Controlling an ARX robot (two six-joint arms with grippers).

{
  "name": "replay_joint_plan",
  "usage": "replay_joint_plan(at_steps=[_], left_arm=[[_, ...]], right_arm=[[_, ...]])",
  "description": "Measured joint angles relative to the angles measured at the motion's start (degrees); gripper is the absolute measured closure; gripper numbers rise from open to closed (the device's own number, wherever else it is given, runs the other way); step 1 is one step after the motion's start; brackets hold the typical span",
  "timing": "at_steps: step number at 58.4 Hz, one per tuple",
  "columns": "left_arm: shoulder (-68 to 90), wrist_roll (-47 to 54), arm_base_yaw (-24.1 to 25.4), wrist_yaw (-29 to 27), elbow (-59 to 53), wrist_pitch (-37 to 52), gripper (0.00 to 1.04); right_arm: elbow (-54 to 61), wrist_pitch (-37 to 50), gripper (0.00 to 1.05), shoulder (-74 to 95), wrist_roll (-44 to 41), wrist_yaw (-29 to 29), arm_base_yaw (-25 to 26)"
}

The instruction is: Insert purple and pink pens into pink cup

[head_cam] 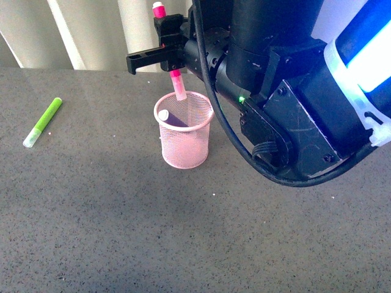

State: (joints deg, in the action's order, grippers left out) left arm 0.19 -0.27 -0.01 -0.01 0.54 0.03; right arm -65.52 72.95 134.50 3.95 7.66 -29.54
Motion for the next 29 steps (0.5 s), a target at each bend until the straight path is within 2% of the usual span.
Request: replay_joint_plan(at_steps=[27, 29], left_arm=[[0.0, 0.0, 0.0, 0.0, 0.0, 0.0, 0.07], [0.0, 0.0, 0.0, 0.0, 0.0, 0.0, 0.07]], right_arm=[[2.12, 2.25, 0.94, 1.29, 0.63, 0.42, 0.63], [2.14, 2.34, 0.85, 1.36, 0.63, 0.39, 0.63]])
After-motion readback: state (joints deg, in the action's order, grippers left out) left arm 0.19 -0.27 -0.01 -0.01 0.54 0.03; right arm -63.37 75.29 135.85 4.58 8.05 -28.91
